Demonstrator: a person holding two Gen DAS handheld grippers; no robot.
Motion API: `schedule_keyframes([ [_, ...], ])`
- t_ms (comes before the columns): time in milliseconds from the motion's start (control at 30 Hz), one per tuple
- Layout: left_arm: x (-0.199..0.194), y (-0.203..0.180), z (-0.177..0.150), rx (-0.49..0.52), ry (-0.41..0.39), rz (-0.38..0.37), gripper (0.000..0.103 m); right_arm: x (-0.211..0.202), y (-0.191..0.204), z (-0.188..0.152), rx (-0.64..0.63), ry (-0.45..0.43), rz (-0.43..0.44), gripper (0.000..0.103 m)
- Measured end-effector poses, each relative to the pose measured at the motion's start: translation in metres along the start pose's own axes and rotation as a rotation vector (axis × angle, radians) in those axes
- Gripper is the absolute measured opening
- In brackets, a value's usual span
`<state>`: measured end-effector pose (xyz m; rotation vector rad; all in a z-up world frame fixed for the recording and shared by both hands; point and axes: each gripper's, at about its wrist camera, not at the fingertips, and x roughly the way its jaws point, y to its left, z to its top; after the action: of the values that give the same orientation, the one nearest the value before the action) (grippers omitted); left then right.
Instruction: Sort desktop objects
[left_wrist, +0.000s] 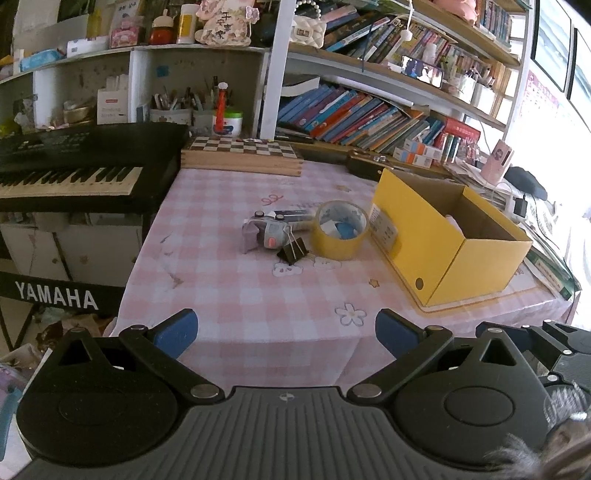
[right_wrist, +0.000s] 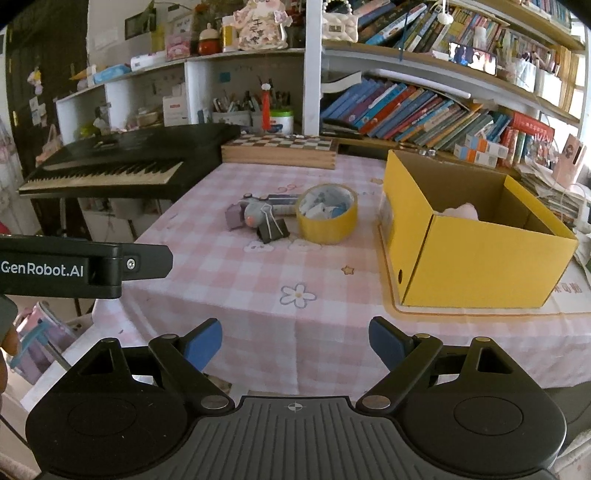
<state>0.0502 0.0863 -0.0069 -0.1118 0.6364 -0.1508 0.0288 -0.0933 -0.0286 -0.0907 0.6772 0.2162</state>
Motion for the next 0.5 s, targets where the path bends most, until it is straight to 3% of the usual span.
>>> schedule_keyframes([
  [500, 0.042, 0.006, 0.018, -0.024, 0.042, 0.028, 0.103, 0.039, -0.009, 0.022, -0.027, 0.027, 0.048, 0.082],
])
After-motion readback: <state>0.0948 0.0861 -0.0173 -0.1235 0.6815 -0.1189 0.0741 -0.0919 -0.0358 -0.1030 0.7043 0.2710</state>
